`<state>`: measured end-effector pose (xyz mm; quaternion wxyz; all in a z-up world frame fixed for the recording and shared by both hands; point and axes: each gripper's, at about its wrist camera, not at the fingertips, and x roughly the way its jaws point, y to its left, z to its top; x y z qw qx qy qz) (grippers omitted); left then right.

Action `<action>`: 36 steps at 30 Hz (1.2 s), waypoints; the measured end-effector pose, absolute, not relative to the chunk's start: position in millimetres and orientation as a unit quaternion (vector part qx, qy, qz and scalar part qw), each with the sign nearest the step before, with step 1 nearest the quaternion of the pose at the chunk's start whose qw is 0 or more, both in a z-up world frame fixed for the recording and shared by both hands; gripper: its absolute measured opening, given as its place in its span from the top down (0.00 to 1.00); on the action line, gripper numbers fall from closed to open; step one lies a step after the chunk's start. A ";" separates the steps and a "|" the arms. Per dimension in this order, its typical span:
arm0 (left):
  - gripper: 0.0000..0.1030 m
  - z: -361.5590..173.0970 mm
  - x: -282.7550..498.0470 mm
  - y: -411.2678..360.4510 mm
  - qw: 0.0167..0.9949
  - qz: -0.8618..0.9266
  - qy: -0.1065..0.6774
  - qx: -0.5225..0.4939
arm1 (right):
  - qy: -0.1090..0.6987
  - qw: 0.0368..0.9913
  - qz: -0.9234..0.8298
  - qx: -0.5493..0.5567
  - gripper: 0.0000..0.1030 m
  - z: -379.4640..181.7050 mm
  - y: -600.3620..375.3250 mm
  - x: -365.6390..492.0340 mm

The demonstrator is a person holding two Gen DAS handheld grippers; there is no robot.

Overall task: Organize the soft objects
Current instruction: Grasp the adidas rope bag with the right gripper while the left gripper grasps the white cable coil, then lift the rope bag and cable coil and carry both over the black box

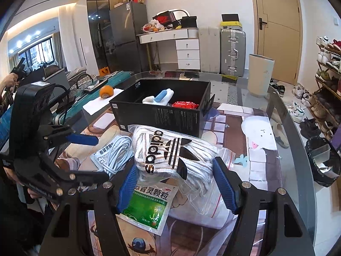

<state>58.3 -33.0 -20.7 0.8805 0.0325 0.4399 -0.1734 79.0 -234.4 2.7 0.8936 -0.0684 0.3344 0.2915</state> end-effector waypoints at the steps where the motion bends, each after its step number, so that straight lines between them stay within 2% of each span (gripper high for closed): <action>1: 0.18 -21.5 57.0 -35.9 0.879 -0.177 0.440 0.039 | 0.335 0.893 0.292 -0.069 0.33 2.3 -233.3 78.8; 2: 0.24 -22.6 56.3 -38.5 0.877 -0.181 0.443 0.042 | 0.334 0.894 0.291 -0.069 0.33 2.4 -233.2 78.5; 4: 0.31 -25.0 55.8 -41.8 0.874 -0.187 0.447 0.043 | 0.334 0.894 0.291 -0.069 0.33 2.4 -232.6 78.5; 9: 0.42 -30.1 55.6 -49.6 0.868 -0.199 0.452 0.046 | 0.336 0.893 0.291 -0.069 0.33 1.9 -232.4 78.1; 11: 0.55 -29.8 54.9 -50.5 0.867 -0.206 0.451 0.040 | 0.337 0.892 0.293 -0.069 0.33 1.5 -232.1 78.3; 16: 0.62 -28.7 53.4 -52.3 0.869 -0.211 0.445 0.048 | 0.337 0.892 0.293 -0.070 0.32 1.2 -231.6 77.8; 20: 0.75 -23.5 52.1 -48.1 0.876 -0.208 0.433 0.049 | 0.336 0.892 0.294 -0.071 0.32 2.0 -231.6 77.6; 36: 0.75 -0.1 52.7 -25.4 0.901 -0.193 0.387 0.023 | 0.320 0.898 0.295 -0.072 0.32 8.4 -230.2 73.4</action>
